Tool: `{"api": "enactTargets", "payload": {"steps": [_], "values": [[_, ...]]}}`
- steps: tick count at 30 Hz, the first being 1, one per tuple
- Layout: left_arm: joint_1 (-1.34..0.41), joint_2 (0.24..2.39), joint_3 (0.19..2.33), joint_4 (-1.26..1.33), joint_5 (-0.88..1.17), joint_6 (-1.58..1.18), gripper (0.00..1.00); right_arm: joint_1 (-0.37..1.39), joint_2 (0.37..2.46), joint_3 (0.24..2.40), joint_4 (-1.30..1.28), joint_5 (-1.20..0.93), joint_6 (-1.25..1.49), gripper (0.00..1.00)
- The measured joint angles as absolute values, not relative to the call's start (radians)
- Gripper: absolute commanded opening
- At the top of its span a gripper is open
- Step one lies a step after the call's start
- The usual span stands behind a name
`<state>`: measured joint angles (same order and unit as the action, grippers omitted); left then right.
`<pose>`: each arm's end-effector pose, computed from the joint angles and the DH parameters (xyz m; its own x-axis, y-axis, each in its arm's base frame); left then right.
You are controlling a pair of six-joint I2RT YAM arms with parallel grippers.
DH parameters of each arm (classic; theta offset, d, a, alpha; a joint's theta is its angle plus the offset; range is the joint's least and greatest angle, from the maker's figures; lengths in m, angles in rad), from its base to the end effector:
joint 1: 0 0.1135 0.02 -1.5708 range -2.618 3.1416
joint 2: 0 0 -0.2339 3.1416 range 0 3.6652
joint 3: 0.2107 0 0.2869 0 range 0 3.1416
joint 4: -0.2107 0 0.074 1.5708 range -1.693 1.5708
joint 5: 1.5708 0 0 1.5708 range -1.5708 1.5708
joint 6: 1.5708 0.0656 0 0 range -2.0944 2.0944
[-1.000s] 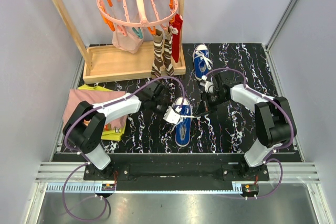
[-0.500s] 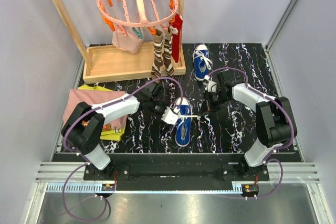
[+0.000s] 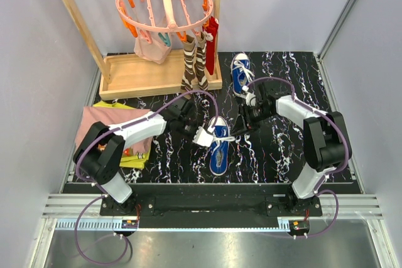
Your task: Tie the shoes
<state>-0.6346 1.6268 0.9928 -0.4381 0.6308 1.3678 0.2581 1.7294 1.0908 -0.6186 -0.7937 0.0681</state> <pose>0.2633 -0.2419 0.1177 0.5489 0.5781 -0.6038 0.8350 -0.4126 0.3640 0.3313 0.1358 0.1113 -0.9442 -0.1999 -0.2616 -0.3281 0.6369 0.6976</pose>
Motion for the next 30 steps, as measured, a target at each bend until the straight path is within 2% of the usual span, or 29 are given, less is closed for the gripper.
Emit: {"api": "enactTargets", "payload": {"steps": [2,3,5,6,7,8,10,11,18,24,30], "values": [[-0.633,1.621,0.997,-0.442,0.628,1.338,0.55,0.26,1.729,1.103,-0.62,-0.816,0.069,0.56],[-0.633,1.614,0.997,-0.444,0.627,1.328,0.57,0.26,1.728,1.108,-0.62,-0.823,0.069,0.65],[-0.631,1.581,0.997,-0.453,0.62,1.284,0.63,0.26,1.715,1.114,-0.623,-0.829,0.069,0.73],[-0.63,1.555,0.997,-0.456,0.614,1.256,0.66,0.26,1.698,1.116,-0.627,-0.827,0.065,0.8],[-0.629,1.515,0.997,-0.458,0.602,1.213,0.78,0.26,1.677,1.119,-0.633,-0.827,0.062,0.85],[-0.626,1.481,0.997,-0.457,0.593,1.181,0.99,0.26,1.65,1.122,-0.635,-0.824,0.059,0.9],[-0.62,1.392,0.998,-0.45,0.575,1.088,0.99,0.26,1.583,1.134,-0.643,-0.816,0.05,0.98],[-0.614,1.346,1.0,-0.446,0.564,1.026,0.99,0.26,1.546,1.143,-0.65,-0.805,0.045,1.0],[-0.542,1.182,1.156,-0.497,0.375,0.566,0.99,0.197,1.343,1.247,-0.702,-0.695,-0.027,1.0],[-0.267,1.121,1.24,-0.648,0.388,0.319,0.99,0.077,1.286,1.275,-0.795,-0.582,-0.09,1.0],[-0.249,1.087,1.131,-0.794,0.315,0.179,0.99,0.064,1.212,1.162,-0.876,-0.47,-0.132,1.0]]}}
